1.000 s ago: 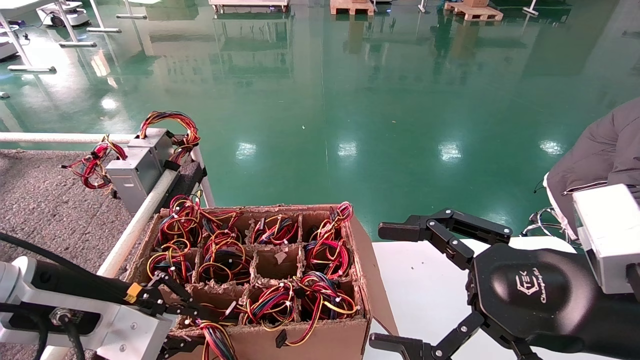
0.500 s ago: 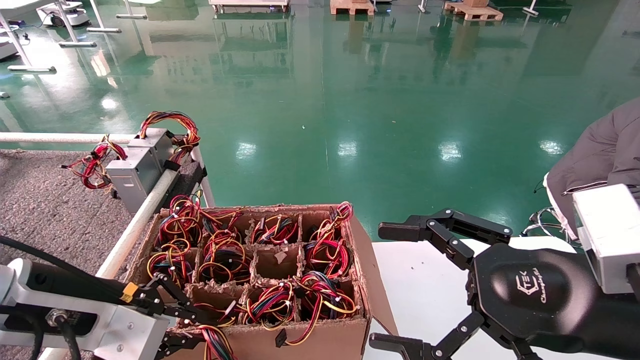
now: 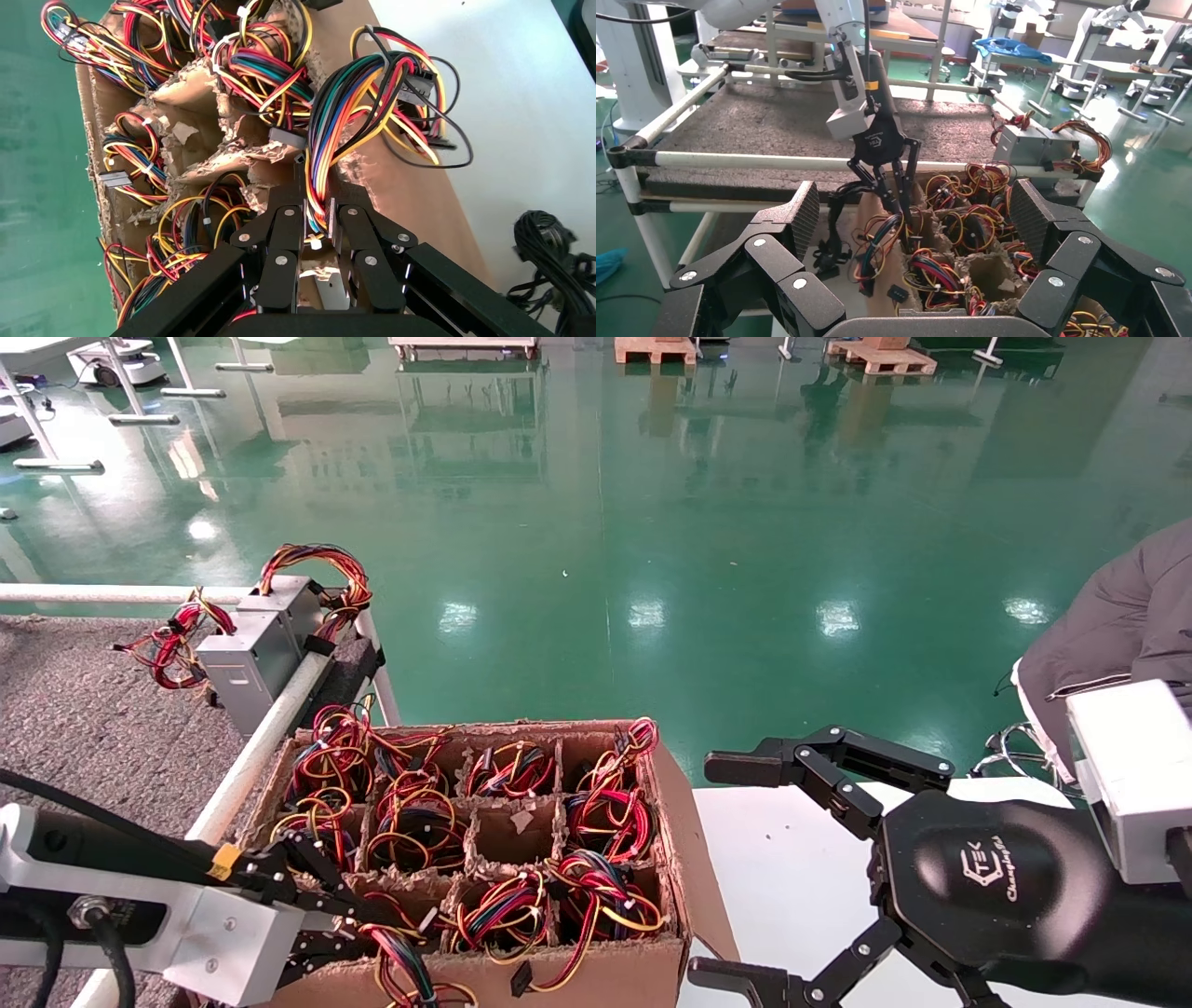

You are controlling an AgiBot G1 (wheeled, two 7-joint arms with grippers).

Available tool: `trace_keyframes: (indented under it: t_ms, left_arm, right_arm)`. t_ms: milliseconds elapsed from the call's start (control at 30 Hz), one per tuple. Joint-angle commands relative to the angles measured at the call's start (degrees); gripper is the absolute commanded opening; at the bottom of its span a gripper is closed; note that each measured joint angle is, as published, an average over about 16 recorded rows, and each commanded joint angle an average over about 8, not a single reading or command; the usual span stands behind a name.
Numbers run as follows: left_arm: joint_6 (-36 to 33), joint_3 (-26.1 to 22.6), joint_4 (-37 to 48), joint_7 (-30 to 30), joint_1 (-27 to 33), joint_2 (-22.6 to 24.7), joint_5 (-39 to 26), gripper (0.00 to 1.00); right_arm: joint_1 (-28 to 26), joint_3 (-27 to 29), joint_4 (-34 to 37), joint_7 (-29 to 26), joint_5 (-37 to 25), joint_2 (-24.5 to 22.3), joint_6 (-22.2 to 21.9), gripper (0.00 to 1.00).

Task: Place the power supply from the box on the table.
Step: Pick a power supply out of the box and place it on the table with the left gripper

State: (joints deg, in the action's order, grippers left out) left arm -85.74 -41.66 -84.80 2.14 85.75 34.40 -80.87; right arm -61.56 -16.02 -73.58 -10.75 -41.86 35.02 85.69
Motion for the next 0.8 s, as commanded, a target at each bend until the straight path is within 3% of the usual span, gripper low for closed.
trace_keyframes:
  t_ms: [33, 800]
  left_arm:
    - [0.03, 0.05, 0.0, 0.09, -0.13, -0.14, 0.12, 0.0]
    - [0.49, 0.71, 0.0, 0.16, -0.89, -1.65, 0.81, 0.0]
  right_arm:
    - [0.0, 0.0, 0.0, 0.0, 0.0, 0.0, 0.0, 0.0]
    - [0.0, 0.0, 0.0, 0.0, 0.0, 0.0, 0.0, 0.0]
